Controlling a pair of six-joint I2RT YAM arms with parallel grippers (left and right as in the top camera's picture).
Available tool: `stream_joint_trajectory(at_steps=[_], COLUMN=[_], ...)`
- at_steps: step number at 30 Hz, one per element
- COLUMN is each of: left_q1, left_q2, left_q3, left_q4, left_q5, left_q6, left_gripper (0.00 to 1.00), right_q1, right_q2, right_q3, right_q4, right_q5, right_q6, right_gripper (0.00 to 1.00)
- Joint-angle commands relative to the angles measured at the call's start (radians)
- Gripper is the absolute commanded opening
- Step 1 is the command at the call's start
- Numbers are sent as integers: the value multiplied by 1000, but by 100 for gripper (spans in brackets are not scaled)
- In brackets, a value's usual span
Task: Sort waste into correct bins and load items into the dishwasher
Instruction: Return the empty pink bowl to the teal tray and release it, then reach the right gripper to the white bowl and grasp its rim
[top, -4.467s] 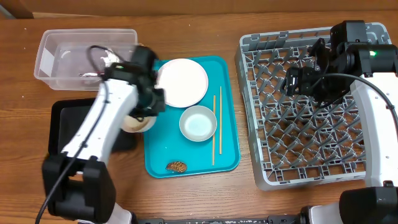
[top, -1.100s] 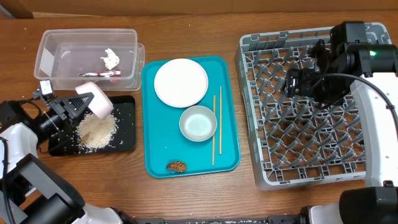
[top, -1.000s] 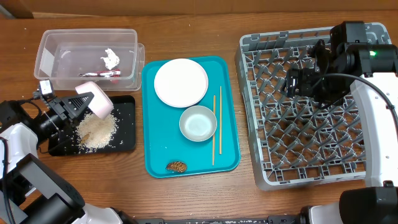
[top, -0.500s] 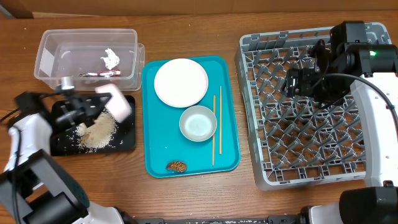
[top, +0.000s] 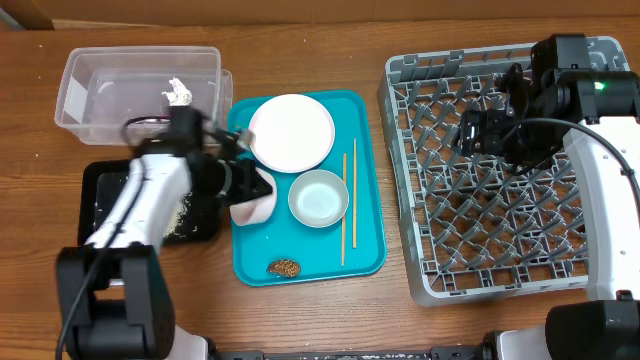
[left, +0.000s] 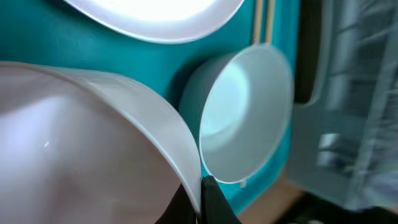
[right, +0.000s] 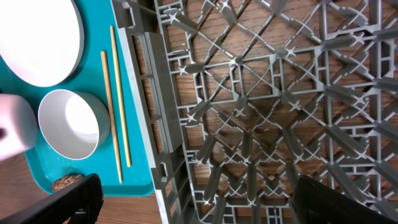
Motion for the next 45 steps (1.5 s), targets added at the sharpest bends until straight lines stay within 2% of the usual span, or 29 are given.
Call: stream_joint_trajectory(at_steps=[1,6,10,16,17,23,29,33,37,41,45], left_q1=[-127,-243,-278,-279,-279,-268,-235,-200,-141,-55,58], left_q2=[-29,-29,-29,-29,-29,-29,-37,-76,-138,-200,-233], left_q3=[19,19,19,19,19,44,177,263,318,331,331], left_q4=[1,4,3,-1,-2,-16,-94,-143,-204,-281,-327], left_q5=[-306,-447,-456,-454,-449,-447,-447,-461,-550,-655,-668], left_q6=[-16,-64,-64,-68,-71,-172,-213,-213,-253,-319,-323], left_gripper=[4,4,13,55,59,64,65,65,66,71,78], right_q1=[1,1,1,1,1,3,55,146,248,347,430], right_q2=[-2,-2,-2,-2,-2,-2,-2,6,29,77,152], right_q3=[-6,-6,-6,-6,-6,-6,-6,-6,-6,-6,-6], right_q4=[9,8,8,16,20,61,130,175,223,253,252], right_q5=[7,7,7,6,6,-88,-160,-159,-140,-90,-79], right_q6=[6,6,6,7,7,7,11,11,54,82,83], right_gripper=[100,100,100,100,100,100,100,100,100,100,100])
